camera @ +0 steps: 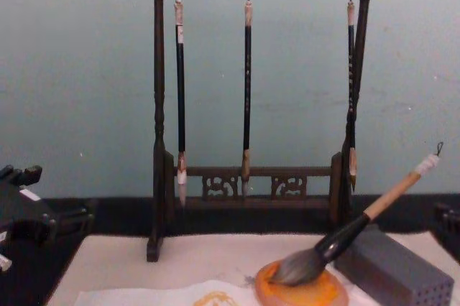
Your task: Pick up the brush from the inkstone, write on the paper, then place the brush back to its original position.
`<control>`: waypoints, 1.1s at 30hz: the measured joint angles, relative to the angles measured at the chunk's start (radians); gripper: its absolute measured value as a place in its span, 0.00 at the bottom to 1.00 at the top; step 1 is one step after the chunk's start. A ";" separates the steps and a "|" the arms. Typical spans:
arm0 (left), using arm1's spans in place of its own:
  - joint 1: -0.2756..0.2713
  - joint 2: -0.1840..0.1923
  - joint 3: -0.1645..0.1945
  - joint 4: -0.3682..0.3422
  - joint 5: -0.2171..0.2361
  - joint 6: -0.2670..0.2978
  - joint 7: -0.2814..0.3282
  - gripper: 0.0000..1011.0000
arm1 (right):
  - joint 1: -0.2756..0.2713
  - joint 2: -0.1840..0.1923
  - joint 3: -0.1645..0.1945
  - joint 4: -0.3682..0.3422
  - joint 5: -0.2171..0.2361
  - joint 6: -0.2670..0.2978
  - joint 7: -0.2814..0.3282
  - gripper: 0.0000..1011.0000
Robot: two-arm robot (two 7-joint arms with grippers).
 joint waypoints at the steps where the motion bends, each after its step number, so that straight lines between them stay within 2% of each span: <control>1: 0.000 0.000 0.000 0.000 0.000 0.000 0.000 0.99 | -0.001 -0.004 0.006 0.001 0.014 0.005 0.012 0.99; 2: 0.000 0.000 0.000 0.000 0.000 0.000 0.000 0.99 | -0.002 -0.011 0.018 0.003 0.048 0.014 0.038 0.99; 5: 0.000 0.000 0.000 0.000 0.000 0.000 0.000 0.99 | -0.003 -0.022 0.037 0.009 0.099 0.031 0.080 0.99; 6: 0.000 0.000 0.000 0.000 0.000 0.000 0.000 0.99 | -0.002 -0.032 0.050 0.014 0.141 0.048 0.112 0.99; 8: 0.000 0.000 0.000 0.000 0.000 0.000 0.000 0.99 | -0.001 -0.041 0.064 0.019 0.179 0.067 0.142 0.99; 9: 0.000 0.000 0.000 0.000 0.000 0.000 0.000 0.99 | 0.000 -0.053 0.082 0.024 0.226 0.094 0.172 0.99; 10: 0.000 0.000 0.000 0.000 0.000 0.000 0.000 0.99 | 0.001 -0.059 0.089 0.027 0.250 0.109 0.186 0.99; 11: 0.000 0.000 0.000 0.000 0.000 0.000 0.000 0.99 | 0.002 -0.073 0.107 0.033 0.293 0.139 0.205 0.99; 12: 0.000 0.000 0.000 0.000 0.000 0.000 0.000 0.99 | 0.002 -0.073 0.107 0.033 0.293 0.139 0.205 0.99; 13: 0.000 0.000 0.000 0.000 0.000 0.000 0.000 0.99 | 0.004 -0.088 0.124 0.039 0.333 0.170 0.219 0.99; 15: 0.000 0.000 0.000 0.000 0.000 0.000 0.000 0.99 | 0.008 -0.108 0.146 0.049 0.383 0.210 0.230 0.99; 21: 0.000 0.000 0.000 0.000 0.000 0.000 0.000 0.99 | 0.022 -0.147 0.180 0.067 0.496 0.278 0.225 0.99; 26: 0.000 0.000 0.000 0.000 0.000 0.000 0.000 0.99 | 0.037 -0.175 0.196 0.078 0.565 0.315 0.201 0.99; 33: 0.000 0.000 0.000 0.000 0.000 0.000 0.000 0.99 | 0.063 -0.202 0.203 0.098 0.622 0.343 0.167 0.99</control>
